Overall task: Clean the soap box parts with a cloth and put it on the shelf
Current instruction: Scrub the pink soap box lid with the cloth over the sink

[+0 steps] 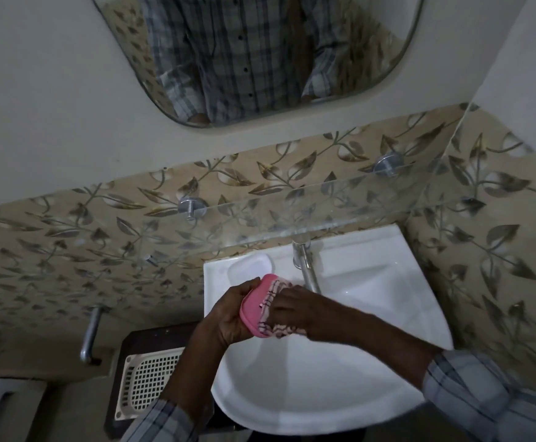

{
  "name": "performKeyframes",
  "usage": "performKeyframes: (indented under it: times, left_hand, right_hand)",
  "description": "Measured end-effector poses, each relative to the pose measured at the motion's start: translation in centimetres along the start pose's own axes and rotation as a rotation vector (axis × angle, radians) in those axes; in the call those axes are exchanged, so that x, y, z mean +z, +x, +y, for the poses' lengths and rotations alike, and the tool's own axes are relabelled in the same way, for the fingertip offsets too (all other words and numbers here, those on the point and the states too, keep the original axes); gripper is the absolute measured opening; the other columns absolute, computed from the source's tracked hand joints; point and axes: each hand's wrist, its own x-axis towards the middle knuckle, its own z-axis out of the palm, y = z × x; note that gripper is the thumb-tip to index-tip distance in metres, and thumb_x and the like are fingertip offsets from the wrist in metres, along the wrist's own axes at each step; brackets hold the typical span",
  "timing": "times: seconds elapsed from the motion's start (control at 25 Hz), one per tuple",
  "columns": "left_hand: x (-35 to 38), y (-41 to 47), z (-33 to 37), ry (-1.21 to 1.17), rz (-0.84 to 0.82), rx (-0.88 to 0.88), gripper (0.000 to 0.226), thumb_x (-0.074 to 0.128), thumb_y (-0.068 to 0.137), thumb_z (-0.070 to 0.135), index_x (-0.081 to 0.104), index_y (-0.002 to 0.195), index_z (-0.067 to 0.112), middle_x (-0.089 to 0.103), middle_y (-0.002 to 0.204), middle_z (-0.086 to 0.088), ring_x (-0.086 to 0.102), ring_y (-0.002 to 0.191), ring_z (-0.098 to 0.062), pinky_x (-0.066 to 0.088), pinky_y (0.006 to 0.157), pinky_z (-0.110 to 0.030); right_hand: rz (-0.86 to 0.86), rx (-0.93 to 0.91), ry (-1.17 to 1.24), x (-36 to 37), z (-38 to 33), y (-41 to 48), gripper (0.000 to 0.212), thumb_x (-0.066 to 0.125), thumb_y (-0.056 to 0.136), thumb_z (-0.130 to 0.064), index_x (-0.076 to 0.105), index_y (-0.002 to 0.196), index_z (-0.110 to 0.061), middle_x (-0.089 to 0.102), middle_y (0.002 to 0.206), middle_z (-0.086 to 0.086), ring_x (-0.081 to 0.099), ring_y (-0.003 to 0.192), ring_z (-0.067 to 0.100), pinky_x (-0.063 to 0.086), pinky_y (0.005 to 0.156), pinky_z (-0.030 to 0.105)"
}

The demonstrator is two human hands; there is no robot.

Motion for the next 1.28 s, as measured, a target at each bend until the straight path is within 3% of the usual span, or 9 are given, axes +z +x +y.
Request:
performKeyframes:
  times: [0.16,0.24,0.4,0.52,0.72,0.88,1.08,1.2,1.28]
  left_hand:
    - [0.5,0.6,-0.5,-0.044,0.049,0.129,0.058,0.047,0.097,0.047,0.064,0.122,-0.003,0.068,0.114,-0.028,0.069,0.092,-0.041,0.058,0.081,-0.051]
    - [0.8,1.3,-1.2,-0.039,0.128,0.242,0.064,0.044,0.098,0.052,0.059,0.128,-0.003,0.065,0.117,-0.031,0.067,0.097,-0.041,0.055,0.085,-0.050]
    - [0.3,2.4,-3.3,-0.007,0.302,0.531,0.064,0.044,0.097,0.055,0.065,0.119,-0.001,0.073,0.101,-0.022,0.071,0.092,-0.032,0.055,0.086,-0.044]
    - [0.5,2.5,-3.0,0.101,0.375,0.620,0.063,0.041,0.099,0.057,0.076,0.105,0.005,0.076,0.098,-0.021,0.073,0.094,-0.031,0.058,0.080,-0.039]
    - [0.2,1.2,-1.3,0.082,0.259,0.290,0.064,0.046,0.097,0.054,0.059,0.127,-0.001,0.070,0.111,-0.027,0.069,0.093,-0.039,0.056,0.081,-0.049]
    - [0.8,0.2,-0.1,0.091,0.213,0.228,0.058,0.050,0.096,0.048,0.059,0.129,0.002,0.067,0.105,-0.024,0.062,0.087,-0.036,0.053,0.078,-0.045]
    - [0.7,1.8,-2.6,0.184,0.403,0.619,0.062,0.045,0.098,0.056,0.059,0.132,0.006,0.074,0.109,-0.021,0.072,0.097,-0.032,0.058,0.080,-0.040]
    - [0.3,2.8,-5.5,0.404,0.261,0.873,0.056,0.033,0.104,0.054,0.046,0.146,0.020,0.065,0.133,-0.008,0.063,0.122,-0.024,0.053,0.097,-0.042]
    - [0.0,3.1,-6.3,0.467,0.246,0.964,0.050,0.036,0.102,0.050,0.043,0.146,0.028,0.065,0.133,0.001,0.063,0.122,-0.019,0.056,0.092,-0.034]
  right_hand:
    - [0.098,0.018,-0.039,-2.0,1.3,0.1,0.045,0.066,0.065,0.020,0.074,0.106,0.002,0.072,0.109,0.020,0.070,0.100,0.036,0.056,0.089,0.052]
    - [0.081,0.093,-0.012,-0.2,-1.0,0.3,0.046,0.069,0.065,0.016,0.071,0.109,0.002,0.072,0.109,0.019,0.069,0.102,0.036,0.057,0.088,0.044]
    - [0.147,0.645,0.428,-0.1,-2.8,4.0,0.009,0.066,0.083,-0.010,0.066,0.092,-0.007,0.072,0.092,0.011,0.069,0.084,0.024,0.050,0.064,0.025]
    - [0.361,0.991,0.730,0.9,-4.2,5.4,0.011,0.064,0.089,-0.016,0.070,0.095,-0.010,0.075,0.089,0.008,0.071,0.074,0.009,0.056,0.060,0.020]
    - [0.099,0.192,0.178,0.6,-1.5,0.0,0.055,0.049,0.064,0.023,0.067,0.114,0.007,0.067,0.115,0.024,0.063,0.109,0.038,0.049,0.099,0.045]
    - [0.195,0.162,0.039,-0.7,1.3,0.7,0.050,0.048,0.060,0.025,0.071,0.102,0.009,0.071,0.105,0.024,0.067,0.098,0.040,0.053,0.091,0.048]
    - [0.330,0.625,0.543,2.1,-4.1,2.5,0.024,0.063,0.078,-0.012,0.067,0.101,-0.016,0.073,0.097,0.002,0.069,0.087,0.015,0.054,0.077,0.020]
    - [0.649,1.126,1.161,-0.3,-1.8,5.9,0.014,0.066,0.085,-0.009,0.072,0.095,-0.003,0.076,0.090,0.016,0.074,0.083,0.031,0.059,0.073,0.042]
    - [0.734,1.268,1.390,-0.5,-1.4,7.1,0.016,0.066,0.084,-0.003,0.071,0.098,0.003,0.074,0.090,0.019,0.073,0.082,0.034,0.057,0.071,0.041]
